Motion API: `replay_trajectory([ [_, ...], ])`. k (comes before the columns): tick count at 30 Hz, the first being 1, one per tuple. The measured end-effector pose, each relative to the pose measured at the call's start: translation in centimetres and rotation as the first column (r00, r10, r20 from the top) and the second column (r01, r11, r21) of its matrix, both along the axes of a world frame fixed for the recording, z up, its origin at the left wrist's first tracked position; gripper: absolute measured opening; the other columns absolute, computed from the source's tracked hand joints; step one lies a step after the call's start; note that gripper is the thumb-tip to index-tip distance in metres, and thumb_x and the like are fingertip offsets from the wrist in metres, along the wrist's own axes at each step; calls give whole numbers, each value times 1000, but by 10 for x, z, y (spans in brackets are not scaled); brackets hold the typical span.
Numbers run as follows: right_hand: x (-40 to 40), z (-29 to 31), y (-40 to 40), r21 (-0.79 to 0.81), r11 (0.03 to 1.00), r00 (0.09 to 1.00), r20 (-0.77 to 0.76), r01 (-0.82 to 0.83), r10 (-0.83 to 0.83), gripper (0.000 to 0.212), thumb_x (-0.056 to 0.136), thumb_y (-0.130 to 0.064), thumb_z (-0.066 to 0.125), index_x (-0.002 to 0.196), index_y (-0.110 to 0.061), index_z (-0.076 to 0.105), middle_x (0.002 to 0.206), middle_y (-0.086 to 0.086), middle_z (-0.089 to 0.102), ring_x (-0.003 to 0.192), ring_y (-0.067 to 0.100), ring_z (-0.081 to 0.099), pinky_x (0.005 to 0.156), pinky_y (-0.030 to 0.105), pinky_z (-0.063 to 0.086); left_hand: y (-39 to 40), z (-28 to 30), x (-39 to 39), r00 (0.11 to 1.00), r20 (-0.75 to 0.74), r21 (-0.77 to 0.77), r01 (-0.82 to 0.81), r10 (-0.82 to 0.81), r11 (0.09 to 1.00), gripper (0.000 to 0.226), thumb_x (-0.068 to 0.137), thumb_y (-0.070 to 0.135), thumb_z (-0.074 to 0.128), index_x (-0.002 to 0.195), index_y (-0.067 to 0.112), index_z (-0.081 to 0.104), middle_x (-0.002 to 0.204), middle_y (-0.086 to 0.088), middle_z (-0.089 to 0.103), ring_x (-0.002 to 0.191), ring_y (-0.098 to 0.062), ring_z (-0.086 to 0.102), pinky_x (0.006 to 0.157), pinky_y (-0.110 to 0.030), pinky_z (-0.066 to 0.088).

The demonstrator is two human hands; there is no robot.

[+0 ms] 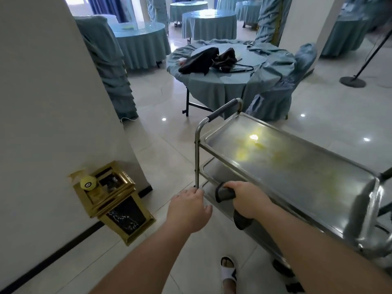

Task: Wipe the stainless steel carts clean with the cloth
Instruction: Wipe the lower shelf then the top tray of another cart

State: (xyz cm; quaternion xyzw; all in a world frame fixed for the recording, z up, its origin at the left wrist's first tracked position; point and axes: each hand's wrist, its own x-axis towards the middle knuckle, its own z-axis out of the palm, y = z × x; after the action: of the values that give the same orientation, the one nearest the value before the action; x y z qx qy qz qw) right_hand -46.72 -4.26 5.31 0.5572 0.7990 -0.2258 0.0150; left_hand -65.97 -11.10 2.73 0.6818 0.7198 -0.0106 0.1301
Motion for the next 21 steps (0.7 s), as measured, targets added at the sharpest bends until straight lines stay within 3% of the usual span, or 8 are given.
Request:
replay_trajectory([
  [3,3,0,61,-13,1000,1000,-7,-13,13,62,89,-7,52,142,-39,56,129,0,67,106,25,64,84,35,55,59,2,6,1000,5,-6,-17,17,1000,62,100,62,41,151,28,48,149,0,55,136,-24,52,107,-45,43],
  [12,-1,-13,212,-99,993,995,-76,65,-72,47,88,-9,55,126,-36,65,112,3,70,91,24,62,74,30,46,199,7,-3,998,-11,-67,-55,54,996,58,101,59,42,148,26,49,144,0,56,131,-26,53,103,-46,45],
  [15,-13,-19,248,-97,992,993,-81,80,-88,44,88,-12,57,123,-37,66,111,0,71,86,20,57,71,28,40,244,2,-19,999,-5,-91,-34,34,995,53,101,57,42,143,26,51,140,-1,57,129,-27,54,102,-45,45],
  [21,-46,-33,320,-140,977,980,-95,162,-177,49,87,-4,52,126,-27,68,114,6,72,98,27,64,77,32,48,339,-14,-59,996,12,-83,92,-91,992,53,102,57,40,144,26,51,140,-1,58,128,-25,55,102,-47,45],
])
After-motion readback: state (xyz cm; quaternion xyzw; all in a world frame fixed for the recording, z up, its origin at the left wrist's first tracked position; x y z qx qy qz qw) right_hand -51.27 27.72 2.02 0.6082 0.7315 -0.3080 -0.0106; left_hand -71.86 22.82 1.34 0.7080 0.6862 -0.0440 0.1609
